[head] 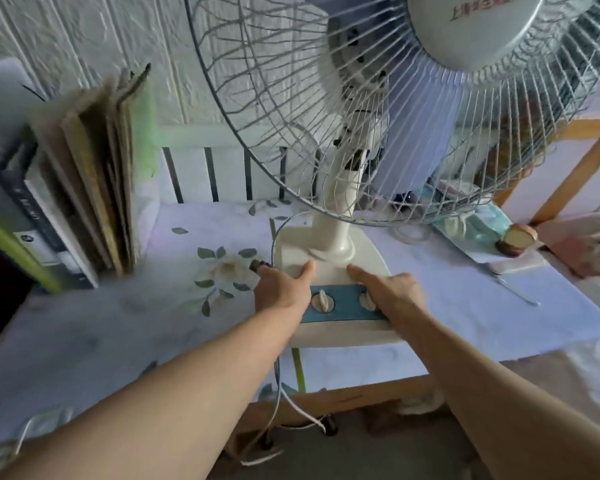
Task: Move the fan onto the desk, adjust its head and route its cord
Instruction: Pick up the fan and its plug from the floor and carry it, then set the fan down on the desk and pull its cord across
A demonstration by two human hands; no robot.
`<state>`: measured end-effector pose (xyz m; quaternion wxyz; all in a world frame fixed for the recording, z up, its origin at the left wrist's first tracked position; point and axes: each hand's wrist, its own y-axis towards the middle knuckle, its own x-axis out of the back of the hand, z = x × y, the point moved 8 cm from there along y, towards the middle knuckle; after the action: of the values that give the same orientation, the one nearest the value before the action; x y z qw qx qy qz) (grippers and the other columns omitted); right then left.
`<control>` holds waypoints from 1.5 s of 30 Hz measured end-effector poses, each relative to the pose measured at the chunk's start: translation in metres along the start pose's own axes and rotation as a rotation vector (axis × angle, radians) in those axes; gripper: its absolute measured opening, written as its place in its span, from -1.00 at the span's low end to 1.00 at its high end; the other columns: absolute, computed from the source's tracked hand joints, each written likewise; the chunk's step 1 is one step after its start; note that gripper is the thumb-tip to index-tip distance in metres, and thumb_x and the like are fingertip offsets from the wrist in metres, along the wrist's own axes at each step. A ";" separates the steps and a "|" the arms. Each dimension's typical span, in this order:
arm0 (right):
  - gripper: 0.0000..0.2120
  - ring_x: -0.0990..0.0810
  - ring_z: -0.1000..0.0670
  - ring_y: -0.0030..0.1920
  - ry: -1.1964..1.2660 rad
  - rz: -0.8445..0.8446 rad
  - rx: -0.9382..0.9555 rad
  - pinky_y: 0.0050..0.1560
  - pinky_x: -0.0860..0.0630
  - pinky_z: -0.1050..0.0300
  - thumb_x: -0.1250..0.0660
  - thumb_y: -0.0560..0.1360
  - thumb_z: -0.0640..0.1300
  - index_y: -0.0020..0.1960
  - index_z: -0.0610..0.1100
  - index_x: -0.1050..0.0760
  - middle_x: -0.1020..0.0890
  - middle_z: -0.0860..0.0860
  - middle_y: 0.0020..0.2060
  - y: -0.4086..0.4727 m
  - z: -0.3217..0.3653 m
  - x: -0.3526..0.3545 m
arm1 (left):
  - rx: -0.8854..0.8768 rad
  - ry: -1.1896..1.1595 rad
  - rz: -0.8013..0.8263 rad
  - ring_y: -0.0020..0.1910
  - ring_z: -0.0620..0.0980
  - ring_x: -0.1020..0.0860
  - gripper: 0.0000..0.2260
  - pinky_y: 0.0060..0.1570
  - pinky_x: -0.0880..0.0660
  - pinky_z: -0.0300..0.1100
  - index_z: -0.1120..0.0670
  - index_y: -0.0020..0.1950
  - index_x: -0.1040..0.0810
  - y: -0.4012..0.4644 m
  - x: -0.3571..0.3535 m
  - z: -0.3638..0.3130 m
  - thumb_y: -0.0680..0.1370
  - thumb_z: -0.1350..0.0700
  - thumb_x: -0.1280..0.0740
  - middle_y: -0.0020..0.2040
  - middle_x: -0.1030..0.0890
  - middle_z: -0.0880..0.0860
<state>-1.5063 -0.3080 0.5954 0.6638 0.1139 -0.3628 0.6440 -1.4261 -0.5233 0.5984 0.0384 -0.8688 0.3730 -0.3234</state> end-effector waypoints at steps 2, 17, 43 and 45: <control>-0.25 -0.49 -0.01 -0.34 0.008 -0.004 -0.012 -0.45 -0.30 0.18 -0.39 0.10 0.42 -0.01 -0.18 -0.51 -0.56 -0.04 -0.26 0.006 -0.009 -0.003 | 0.004 0.005 0.019 0.16 0.19 -0.54 -0.32 -0.13 -0.35 -0.16 0.20 0.30 -0.32 0.004 -0.011 0.005 0.42 -0.27 -0.31 0.28 -0.51 0.19; -0.21 -0.60 -0.11 -0.24 -0.088 -0.013 -0.020 -0.16 -0.59 0.01 -0.28 -0.07 0.45 -0.13 -0.16 -0.52 -0.60 -0.07 -0.27 0.013 -0.020 -0.011 | -0.030 0.110 0.069 0.18 0.19 -0.53 -0.29 -0.04 -0.46 -0.09 0.25 0.32 -0.33 0.012 -0.031 0.019 0.43 -0.30 -0.27 0.27 -0.50 0.21; -0.48 -0.44 0.02 -0.39 -0.111 -0.233 0.101 -0.24 -0.40 0.09 -0.48 0.16 0.31 -0.38 -0.11 -0.38 -0.47 0.03 -0.51 0.024 -0.017 0.024 | -0.114 0.140 0.072 0.03 0.16 -0.61 -0.33 -0.14 -0.53 -0.11 0.25 0.08 -0.54 0.002 -0.041 0.016 0.32 -0.32 -0.38 0.06 -0.63 0.18; -0.48 -0.46 0.02 -0.37 -0.103 -0.216 0.109 -0.25 -0.41 0.08 -0.48 0.15 0.32 -0.35 -0.12 -0.40 -0.48 0.02 -0.48 0.028 -0.019 0.024 | -0.116 0.130 0.074 0.03 0.16 -0.61 -0.34 -0.06 -0.57 -0.08 0.24 0.09 -0.55 0.001 -0.044 0.016 0.31 -0.32 -0.40 0.07 -0.63 0.18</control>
<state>-1.5289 -0.2733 0.5882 0.7024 0.2212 -0.3466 0.5810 -1.4398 -0.4965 0.5620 -0.0243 -0.8324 0.4248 -0.3551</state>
